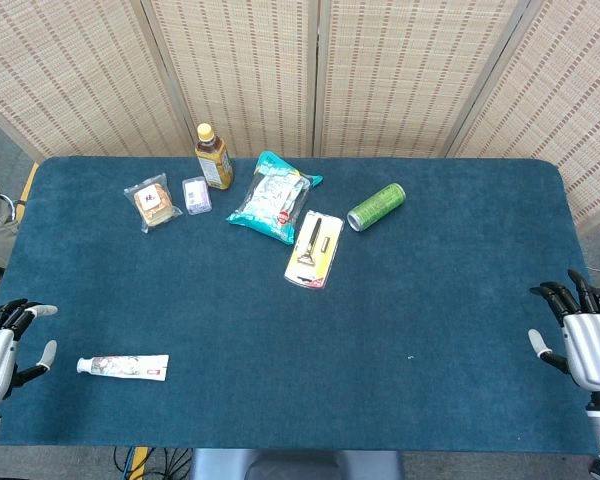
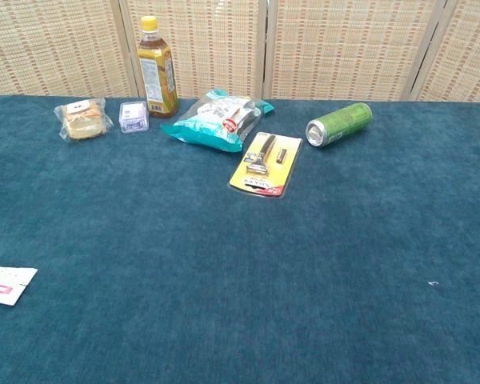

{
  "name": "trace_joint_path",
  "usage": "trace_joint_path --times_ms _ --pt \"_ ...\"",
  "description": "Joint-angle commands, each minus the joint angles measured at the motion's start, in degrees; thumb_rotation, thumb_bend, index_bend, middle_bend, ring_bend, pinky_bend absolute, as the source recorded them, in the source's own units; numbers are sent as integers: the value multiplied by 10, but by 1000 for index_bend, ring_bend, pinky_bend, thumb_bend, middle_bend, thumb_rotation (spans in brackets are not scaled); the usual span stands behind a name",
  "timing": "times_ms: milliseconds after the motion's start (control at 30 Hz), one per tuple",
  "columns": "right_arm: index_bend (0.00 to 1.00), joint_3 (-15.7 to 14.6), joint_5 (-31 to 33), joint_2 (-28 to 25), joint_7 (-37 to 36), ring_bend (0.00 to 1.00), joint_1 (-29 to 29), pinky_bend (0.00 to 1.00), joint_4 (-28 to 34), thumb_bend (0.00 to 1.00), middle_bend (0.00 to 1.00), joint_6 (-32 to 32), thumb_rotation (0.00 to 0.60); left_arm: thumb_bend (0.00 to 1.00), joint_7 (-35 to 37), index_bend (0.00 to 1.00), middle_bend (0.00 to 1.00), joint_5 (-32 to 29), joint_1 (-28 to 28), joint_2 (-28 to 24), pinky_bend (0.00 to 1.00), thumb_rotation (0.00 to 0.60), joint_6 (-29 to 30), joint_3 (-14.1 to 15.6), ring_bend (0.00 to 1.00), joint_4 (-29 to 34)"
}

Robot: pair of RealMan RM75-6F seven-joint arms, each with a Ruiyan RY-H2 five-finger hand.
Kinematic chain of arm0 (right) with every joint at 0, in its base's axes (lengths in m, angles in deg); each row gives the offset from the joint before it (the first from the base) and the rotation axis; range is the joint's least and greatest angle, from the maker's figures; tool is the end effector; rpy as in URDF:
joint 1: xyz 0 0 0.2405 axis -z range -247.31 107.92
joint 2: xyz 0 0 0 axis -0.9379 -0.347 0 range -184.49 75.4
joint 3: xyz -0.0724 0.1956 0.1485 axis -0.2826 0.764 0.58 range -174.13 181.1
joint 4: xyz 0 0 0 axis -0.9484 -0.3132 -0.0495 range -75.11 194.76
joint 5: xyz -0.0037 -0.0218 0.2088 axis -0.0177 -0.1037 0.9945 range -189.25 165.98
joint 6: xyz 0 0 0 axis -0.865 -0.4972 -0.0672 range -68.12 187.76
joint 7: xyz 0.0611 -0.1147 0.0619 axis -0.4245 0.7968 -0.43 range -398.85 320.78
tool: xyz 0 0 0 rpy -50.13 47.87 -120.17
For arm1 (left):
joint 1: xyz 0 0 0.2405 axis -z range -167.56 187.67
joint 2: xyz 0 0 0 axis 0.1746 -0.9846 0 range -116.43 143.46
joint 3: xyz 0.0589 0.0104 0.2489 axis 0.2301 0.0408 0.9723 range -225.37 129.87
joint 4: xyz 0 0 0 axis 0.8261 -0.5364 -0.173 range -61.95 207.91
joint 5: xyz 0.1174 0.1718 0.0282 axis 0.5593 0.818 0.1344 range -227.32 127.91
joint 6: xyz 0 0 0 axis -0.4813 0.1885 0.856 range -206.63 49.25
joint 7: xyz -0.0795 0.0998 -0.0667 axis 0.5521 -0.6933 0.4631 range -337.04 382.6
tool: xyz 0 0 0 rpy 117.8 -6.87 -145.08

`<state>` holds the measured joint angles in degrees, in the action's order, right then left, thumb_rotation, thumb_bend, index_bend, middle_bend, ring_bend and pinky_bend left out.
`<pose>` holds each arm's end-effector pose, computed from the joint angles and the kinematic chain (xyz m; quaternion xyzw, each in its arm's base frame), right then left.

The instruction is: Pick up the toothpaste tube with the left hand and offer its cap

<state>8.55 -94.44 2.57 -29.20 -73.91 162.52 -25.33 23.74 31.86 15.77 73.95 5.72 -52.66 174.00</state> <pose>-0.2886 -0.1830 0.1885 0.5943 -0.3579 0.3556 0.6263 -0.2900 0.1902 0.1724 -0.5536 -0.4238 -0.4195 0.5813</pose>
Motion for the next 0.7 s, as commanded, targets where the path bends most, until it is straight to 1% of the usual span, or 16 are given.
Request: trace_joint_path --times_ms 33,267,400,533,700 --pt "287 0 0 0 0 82 0 194 0 254 277 1 600 357 0 297 273 0 0 1 111 600 -1 0 150 -1" --pt "287 0 -3 0 -3 82 1 194 1 254 277 -2 600 358 -1 297 273 0 0 -1 112 600 -3 2 150 -3" --pt "287 5 -5 -6 -4 82 0 194 5 254 277 -8 600 358 -5 297 273 -1 4 -8 111 600 -12 4 150 -7" --pt "287 16 -10 -17 -3 82 -3 194 12 254 277 -19 600 357 -12 297 269 1 12 -19 111 600 -34 9 150 -18" --pt "287 27 -11 -35 4 82 -10 194 28 254 277 -22 600 358 -9 287 260 9 30 -32 112 600 -77 22 150 -46"
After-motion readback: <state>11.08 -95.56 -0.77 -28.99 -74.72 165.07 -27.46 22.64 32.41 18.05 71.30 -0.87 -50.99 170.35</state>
